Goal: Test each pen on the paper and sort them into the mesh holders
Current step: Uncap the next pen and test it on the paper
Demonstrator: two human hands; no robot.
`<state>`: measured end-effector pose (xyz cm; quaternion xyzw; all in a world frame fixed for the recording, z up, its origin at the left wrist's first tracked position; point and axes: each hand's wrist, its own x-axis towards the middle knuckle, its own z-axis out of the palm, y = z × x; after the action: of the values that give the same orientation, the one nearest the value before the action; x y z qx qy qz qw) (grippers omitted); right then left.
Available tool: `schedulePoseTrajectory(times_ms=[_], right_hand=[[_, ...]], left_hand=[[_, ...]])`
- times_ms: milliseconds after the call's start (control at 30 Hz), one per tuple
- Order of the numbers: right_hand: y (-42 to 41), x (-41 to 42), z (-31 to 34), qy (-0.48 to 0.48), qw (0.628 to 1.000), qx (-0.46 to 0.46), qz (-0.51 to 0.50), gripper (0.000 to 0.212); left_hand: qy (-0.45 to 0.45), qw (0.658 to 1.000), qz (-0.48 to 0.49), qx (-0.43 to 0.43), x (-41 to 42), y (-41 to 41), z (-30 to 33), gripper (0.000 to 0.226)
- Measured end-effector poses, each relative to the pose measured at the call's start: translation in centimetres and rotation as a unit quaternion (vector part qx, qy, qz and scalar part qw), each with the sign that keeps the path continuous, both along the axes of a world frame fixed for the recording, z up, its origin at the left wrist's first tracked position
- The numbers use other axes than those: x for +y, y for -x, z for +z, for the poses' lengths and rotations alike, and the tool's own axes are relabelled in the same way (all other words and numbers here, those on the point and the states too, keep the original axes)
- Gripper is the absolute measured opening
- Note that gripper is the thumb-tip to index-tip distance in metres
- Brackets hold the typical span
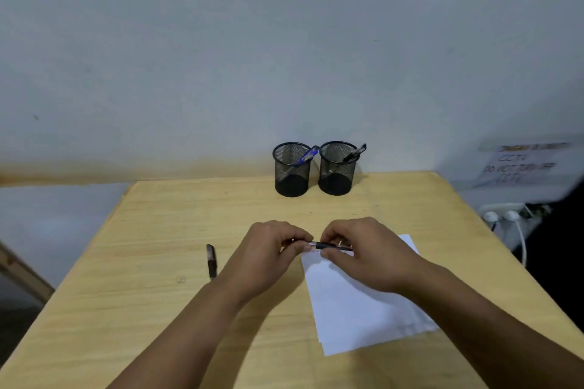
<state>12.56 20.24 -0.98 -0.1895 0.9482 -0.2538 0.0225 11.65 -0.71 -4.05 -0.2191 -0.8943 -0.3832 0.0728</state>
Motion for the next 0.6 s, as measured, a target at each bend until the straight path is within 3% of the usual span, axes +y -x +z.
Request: schedulePoseTrajectory(times_ms=[233,367,600], right_hand=[[0.5,-0.2,-0.7,0.047,0.998,0.042,-0.021,0.014],[0.5,-0.2,-1.4,0.061,0.996,0.046,-0.045,0.029],[0.6,1.8,-1.4,0.089,0.992,0.023,-0.092,0.014]], left_hand=[[-0.054,0.998,0.020,-0.027,1.3,-0.3,0.0,0.014],[-0.043,0.999,0.015,-0.022,1.3,-0.2,0.3,0.014],[-0.072,0.994,0.072,-0.037,0.4,0.3,0.3,0.010]])
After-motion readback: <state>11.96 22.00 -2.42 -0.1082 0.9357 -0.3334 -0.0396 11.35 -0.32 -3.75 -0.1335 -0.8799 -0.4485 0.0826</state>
